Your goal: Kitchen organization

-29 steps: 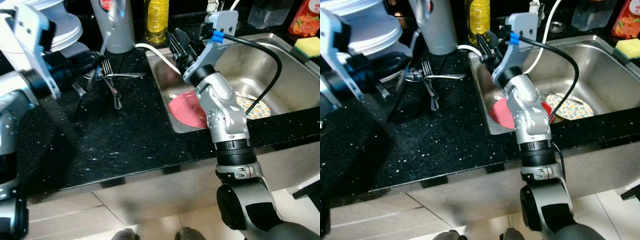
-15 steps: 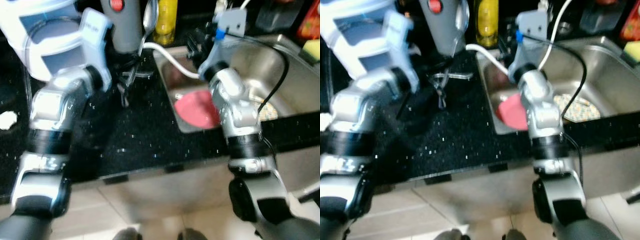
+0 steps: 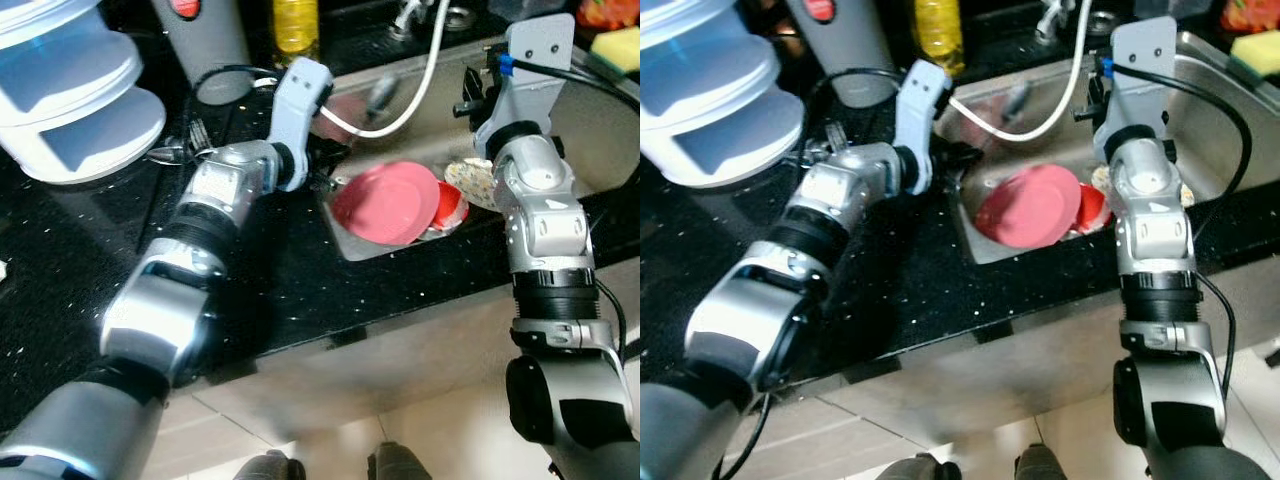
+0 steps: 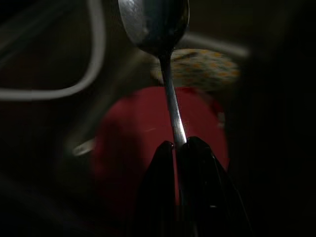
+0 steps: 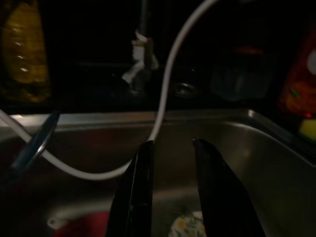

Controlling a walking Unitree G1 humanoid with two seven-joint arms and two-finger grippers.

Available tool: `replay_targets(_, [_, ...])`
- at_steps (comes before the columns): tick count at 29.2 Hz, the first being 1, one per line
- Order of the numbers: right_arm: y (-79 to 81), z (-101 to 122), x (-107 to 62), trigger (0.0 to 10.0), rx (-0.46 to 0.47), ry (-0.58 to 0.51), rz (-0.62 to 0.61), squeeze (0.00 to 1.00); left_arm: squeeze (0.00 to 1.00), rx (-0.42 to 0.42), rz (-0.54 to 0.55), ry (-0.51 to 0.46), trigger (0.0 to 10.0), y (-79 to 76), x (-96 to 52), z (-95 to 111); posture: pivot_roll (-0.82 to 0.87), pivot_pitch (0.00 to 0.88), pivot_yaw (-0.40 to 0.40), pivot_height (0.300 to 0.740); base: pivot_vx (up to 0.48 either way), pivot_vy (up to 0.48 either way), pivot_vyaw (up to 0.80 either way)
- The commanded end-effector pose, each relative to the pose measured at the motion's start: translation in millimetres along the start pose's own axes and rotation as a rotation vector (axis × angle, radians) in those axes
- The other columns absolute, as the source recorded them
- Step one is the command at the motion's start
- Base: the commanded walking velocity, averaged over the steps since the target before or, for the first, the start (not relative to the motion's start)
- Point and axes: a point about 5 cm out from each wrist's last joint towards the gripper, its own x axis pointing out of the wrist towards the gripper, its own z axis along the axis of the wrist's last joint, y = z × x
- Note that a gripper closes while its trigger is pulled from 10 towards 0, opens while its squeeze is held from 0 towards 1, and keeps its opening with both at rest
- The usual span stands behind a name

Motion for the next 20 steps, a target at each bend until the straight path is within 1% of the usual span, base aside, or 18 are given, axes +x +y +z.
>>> replay_targets(1, [2.7, 0, -3.7, 10.0, -0.017, 0.004, 0.003, 0.0, 0.0, 0.037, -0.059, 0.016, 10.0, -5.9, 3.3, -1, -0.05, 0.143, 0.177, 0.74, 0.0, 0.0, 0.0])
replay_targets(4, [1.3, -1, -5.1, 10.0, -0.016, 0.008, 0.0, 0.0, 0.0, 0.051, -0.069, 0.03, 10.0, -6.5, 4.0, -5, -0.04, 0.142, 0.172, 0.74, 0.0, 0.0, 0.0])
replay_targets(6, [2.6, -2, -5.1, 10.0, -0.002, 0.012, 0.006, 0.0, 0.0, 0.081, -0.081, 0.035, 10.0, -6.1, 5.0, -7, -0.04, 0.139, 0.165, 0.74, 0.0, 0.0, 0.0])
replay_targets(7, [2.6, -2, -5.1, 10.0, -0.002, 0.012, 0.006, 0.0, 0.0, 0.081, -0.081, 0.035, 10.0, -6.1, 5.0, -7, -0.04, 0.139, 0.165, 0.74, 0.0, 0.0, 0.0])
replay_targets(8, [5.4, -1, -4.7, 10.0, 0.003, 0.009, 0.014, 0.0, 0.0, 0.101, -0.093, 0.019, 10.0, -6.5, 5.5, -7, -0.04, 0.138, 0.162, 0.74, 0.0, 0.0, 0.0])
replay_targets(9, [11.1, 2, -3.7, 10.0, 0.01, -0.002, 0.032, 0.0, 1.0, 0.112, -0.122, -0.011, 10.0, -7.8, 5.7, -5, -0.03, 0.131, 0.152, 0.74, 0.0, 0.0, 0.0])
replay_targets(11, [12.5, 3, -3.7, 10.0, 0.012, -0.005, 0.036, 0.0, 1.0, 0.112, -0.133, -0.02, 10.0, -8.3, 5.5, -4, -0.03, 0.131, 0.152, 0.74, 0.0, 0.0, 0.0])
replay_targets(13, [14.7, 5, -2.9, 10.0, 0.023, -0.014, 0.045, 0.0, 1.0, 0.094, -0.176, -0.091, 10.0, -8.5, 0.7, 5, -0.02, 0.123, 0.143, 0.74, 0.0, 0.0, 0.0])
replay_targets(14, [14.7, 5, -2.9, 10.0, 0.023, -0.014, 0.045, 0.0, 1.0, 0.094, -0.176, -0.091, 10.0, -8.5, 0.7, 5, -0.02, 0.123, 0.143, 0.74, 0.0, 0.0, 0.0])
replay_targets(15, [18.1, 9, -2.3, 10.0, 0.05, -0.043, 0.066, 0.0, 0.24, 0.086, -0.175, -0.159, 10.0, -4.4, -6.4, 16, -0.01, 0.119, 0.134, 0.74, 0.0, 0.0, 0.0])
replay_targets(16, [18.1, 9, -2.3, 10.0, 0.05, -0.043, 0.066, 0.0, 0.24, 0.086, -0.175, -0.159, 10.0, -4.4, -6.4, 16, -0.01, 0.119, 0.134, 0.74, 0.0, 0.0, 0.0])
replay_targets(17, [27.0, 18, -2.3, 10.0, 0.094, -0.098, 0.121, 0.0, 0.0, 0.106, -0.13, -0.258, 10.0, 8.8, -26.3, 38, 0.0, 0.118, 0.129, 0.74, 0.0, 0.0, 0.0])
replay_targets(18, [27.0, 18, -2.3, 10.0, 0.094, -0.098, 0.121, 0.0, 0.0, 0.106, -0.13, -0.258, 10.0, 8.8, -26.3, 38, 0.0, 0.118, 0.129, 0.74, 0.0, 0.0, 0.0])
replay_targets(19, [29.7, 21, -2.4, 10.0, 0.098, -0.112, 0.134, 0.0, 0.0, 0.121, -0.106, -0.277, 10.0, 14.1, -33.7, 44, 0.0, 0.118, 0.129, 0.74, 0.0, 0.0, 0.0])
replay_targets(20, [31.3, 21, -1.9, 10.0, 0.088, -0.114, 0.139, 0.0, 0.0, 0.158, -0.059, -0.271, 10.0, 21.9, -44.0, 48, 0.01, 0.117, 0.124, 0.74, 0.0, 0.0, 0.0])
